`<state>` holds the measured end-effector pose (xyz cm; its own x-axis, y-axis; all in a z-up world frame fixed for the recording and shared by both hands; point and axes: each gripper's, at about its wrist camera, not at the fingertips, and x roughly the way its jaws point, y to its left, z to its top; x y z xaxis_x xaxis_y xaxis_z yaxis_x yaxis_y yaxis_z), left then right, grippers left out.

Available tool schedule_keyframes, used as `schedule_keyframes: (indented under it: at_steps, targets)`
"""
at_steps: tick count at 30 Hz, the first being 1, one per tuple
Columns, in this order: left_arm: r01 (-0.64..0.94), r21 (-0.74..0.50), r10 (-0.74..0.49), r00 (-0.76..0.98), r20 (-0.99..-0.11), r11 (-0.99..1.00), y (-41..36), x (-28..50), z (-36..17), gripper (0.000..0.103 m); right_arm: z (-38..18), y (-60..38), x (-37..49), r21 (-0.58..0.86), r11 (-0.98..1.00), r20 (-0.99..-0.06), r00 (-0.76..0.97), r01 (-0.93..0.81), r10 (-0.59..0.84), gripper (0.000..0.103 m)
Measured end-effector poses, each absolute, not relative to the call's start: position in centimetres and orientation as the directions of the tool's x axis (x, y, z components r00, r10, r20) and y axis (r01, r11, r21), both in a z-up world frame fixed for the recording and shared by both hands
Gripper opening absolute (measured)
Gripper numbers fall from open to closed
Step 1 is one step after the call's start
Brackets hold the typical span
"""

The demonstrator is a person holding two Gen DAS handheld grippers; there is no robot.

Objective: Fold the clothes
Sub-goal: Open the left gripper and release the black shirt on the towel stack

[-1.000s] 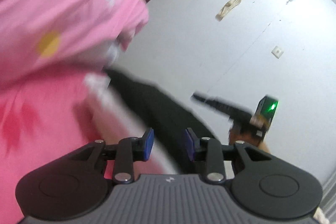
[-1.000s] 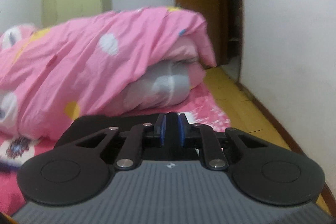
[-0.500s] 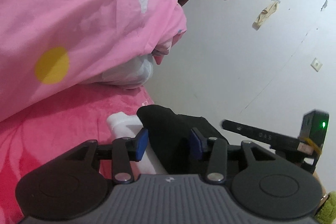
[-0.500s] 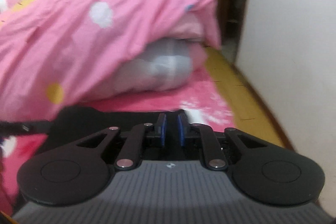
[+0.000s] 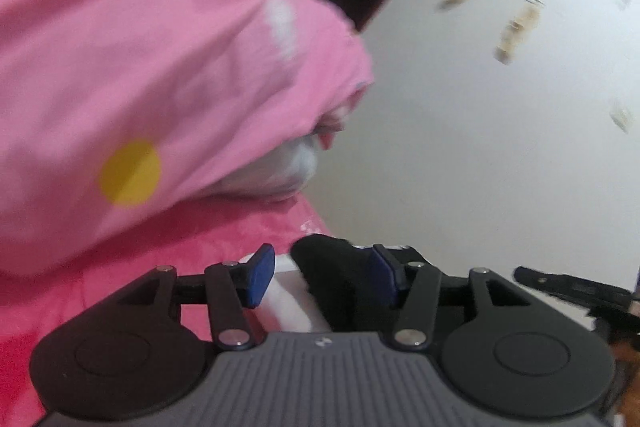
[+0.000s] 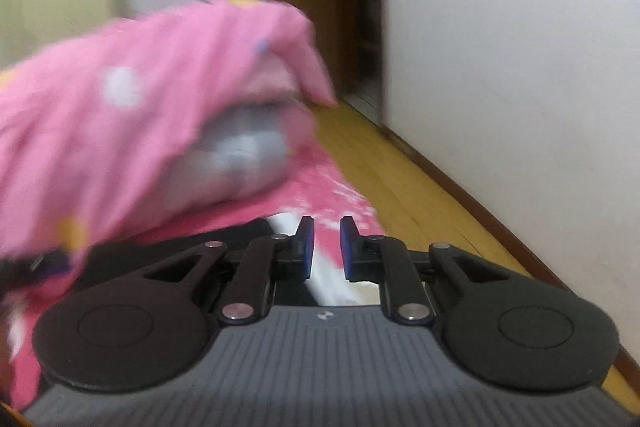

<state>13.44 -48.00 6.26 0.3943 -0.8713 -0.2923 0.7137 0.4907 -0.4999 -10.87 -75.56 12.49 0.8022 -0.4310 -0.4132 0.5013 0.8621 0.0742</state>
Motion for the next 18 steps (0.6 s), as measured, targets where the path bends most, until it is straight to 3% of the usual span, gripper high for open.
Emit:
schedule_keyframes:
  at_steps: [4,8,9,12,18]
  targets:
    - [0.801,-0.376,-0.877,0.358,-0.322,0.465,-49.3,10.9,7.6,0.053,10.7,-69.2,-16.2,0.010,0.960,-0.342,0.903,0.281,-0.261,0.012]
    - [0.786,-0.328,-0.833,0.390,-0.393,0.524,-51.4,11.1,6.6,0.053,7.9,-62.9,-16.5,-0.112,0.987,-0.377,0.914,0.112,-0.146,0.012]
    - [0.772,-0.341,-0.826,0.397,-0.401,0.537,-51.5,11.5,6.1,0.057,7.0,-61.9,-16.3,-0.121,0.989,-0.395,0.910,0.085,-0.126,0.012]
    - [0.732,-0.409,-0.826,0.387,-0.410,0.546,-51.2,12.8,5.0,0.062,4.6,-60.2,-16.6,-0.171,0.983,-0.413,0.901,0.070,-0.136,0.013]
    - [0.750,-0.394,-0.835,0.385,-0.393,0.532,-51.1,13.4,5.0,0.064,3.6,-58.7,-20.0,-0.169,0.981,-0.392,0.908,0.091,-0.152,0.013]
